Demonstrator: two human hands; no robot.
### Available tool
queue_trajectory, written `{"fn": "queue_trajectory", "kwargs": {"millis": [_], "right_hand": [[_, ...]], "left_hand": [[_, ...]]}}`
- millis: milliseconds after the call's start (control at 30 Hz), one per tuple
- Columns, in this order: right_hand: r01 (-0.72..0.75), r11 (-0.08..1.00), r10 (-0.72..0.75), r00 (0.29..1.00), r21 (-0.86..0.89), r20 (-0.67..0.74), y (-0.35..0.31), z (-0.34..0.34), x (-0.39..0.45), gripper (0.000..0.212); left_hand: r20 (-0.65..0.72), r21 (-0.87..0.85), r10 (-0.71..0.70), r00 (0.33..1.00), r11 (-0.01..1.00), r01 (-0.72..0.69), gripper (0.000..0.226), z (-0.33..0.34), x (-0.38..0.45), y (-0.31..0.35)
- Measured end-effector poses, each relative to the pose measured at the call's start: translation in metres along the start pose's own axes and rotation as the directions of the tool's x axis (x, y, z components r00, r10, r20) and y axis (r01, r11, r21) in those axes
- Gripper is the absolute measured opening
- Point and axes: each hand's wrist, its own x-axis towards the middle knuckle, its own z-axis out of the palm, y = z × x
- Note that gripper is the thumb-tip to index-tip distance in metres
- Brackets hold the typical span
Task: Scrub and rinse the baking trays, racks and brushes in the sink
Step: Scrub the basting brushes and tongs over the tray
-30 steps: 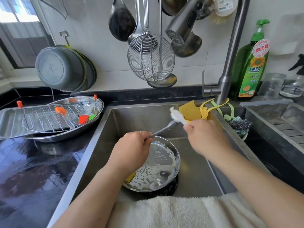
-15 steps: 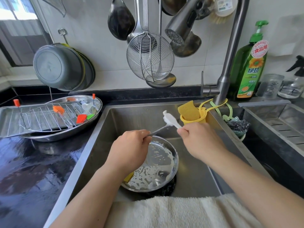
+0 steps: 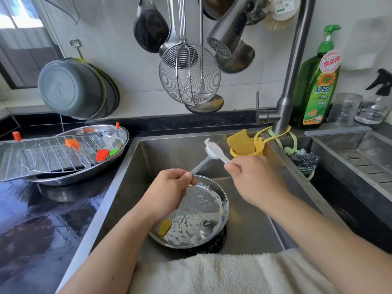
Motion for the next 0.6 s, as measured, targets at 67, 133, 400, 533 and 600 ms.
{"fn": "queue_trajectory", "kwargs": {"millis": [67, 133, 400, 533, 600], "right_hand": [[0.006, 0.999, -0.005, 0.999, -0.040, 0.038, -0.002, 0.003, -0.001, 0.047], [-0.077, 0.996, 0.078, 0.997, -0.045, 0.015, 0.003, -0.002, 0.006, 0.047], [0.003, 1.000, -0.003, 1.000, -0.009, 0.016, 0.002, 0.004, -0.001, 0.047], [0.002, 1.000, -0.002, 1.000, 0.001, -0.011, 0.005, 0.001, 0.004, 0.049], [0.034, 0.999, -0.034, 0.999, 0.000, 0.000, 0.002, 0.004, 0.001, 0.048]], "left_hand": [[-0.003, 0.006, -0.007, 1.000, 1.000, 0.007, 0.033, -0.001, 0.001, -0.001], [0.000, 0.025, -0.006, 1.000, 1.000, 0.006, 0.034, -0.002, 0.000, -0.002], [0.012, -0.141, -0.053, 0.999, 0.989, 0.054, 0.029, -0.001, 0.001, -0.002], [0.241, -0.320, -0.214, 0.947, 0.903, 0.286, 0.035, -0.002, -0.003, 0.002], [0.306, -0.312, -0.282, 0.909, 0.872, 0.376, 0.045, -0.001, -0.003, 0.002]]}}
